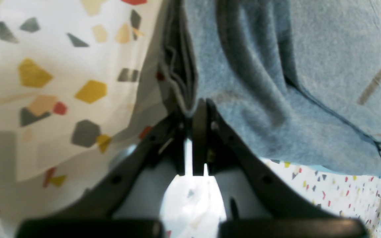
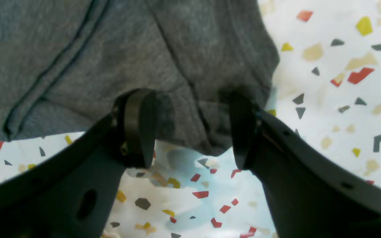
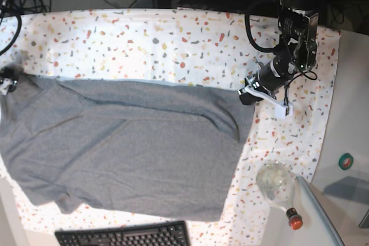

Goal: Layout the t-shirt on the table in an organized manner, then fold the t-shirt properly
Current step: 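Grasp the shirt edge with the right gripper and pull it taut, then drag the shirt edge with the right gripper away from the left gripper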

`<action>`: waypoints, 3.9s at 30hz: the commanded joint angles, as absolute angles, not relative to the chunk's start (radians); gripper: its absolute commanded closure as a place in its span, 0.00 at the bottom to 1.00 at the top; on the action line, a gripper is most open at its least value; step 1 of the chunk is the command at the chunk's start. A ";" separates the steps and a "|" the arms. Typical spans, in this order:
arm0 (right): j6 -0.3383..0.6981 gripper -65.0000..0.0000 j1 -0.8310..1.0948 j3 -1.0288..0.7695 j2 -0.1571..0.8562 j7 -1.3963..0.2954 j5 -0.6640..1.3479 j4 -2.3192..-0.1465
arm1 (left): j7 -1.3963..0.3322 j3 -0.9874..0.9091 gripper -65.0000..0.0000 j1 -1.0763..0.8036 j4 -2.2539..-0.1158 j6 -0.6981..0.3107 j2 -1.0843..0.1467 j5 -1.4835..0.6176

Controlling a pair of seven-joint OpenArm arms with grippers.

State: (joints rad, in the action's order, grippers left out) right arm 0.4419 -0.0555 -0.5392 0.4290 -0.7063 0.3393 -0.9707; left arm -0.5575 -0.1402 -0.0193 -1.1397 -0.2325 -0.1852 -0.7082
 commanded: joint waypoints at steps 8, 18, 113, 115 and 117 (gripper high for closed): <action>0.446 0.66 -0.070 -0.547 0.453 -0.731 0.349 -0.987 | -0.541 -0.147 1.00 -0.004 -1.153 -0.237 -0.193 -0.717; 0.446 0.88 -0.077 -0.547 0.453 -0.728 0.349 -0.984 | -0.541 -0.147 1.00 -0.005 -1.153 -0.237 -0.194 -0.717; 0.443 1.00 -0.217 -0.341 0.458 -0.627 0.202 -0.868 | -0.544 -0.140 1.00 -0.019 -1.158 -0.237 -0.306 -0.719; 0.443 1.00 -0.217 -0.341 0.460 -0.615 0.200 -0.868 | -0.544 -0.140 1.00 -0.019 -1.158 -0.237 -0.306 -0.719; 0.443 1.00 -0.217 -0.340 0.461 -0.590 0.200 -0.868 | -0.544 -0.140 1.00 -0.019 -1.158 -0.237 -0.306 -0.719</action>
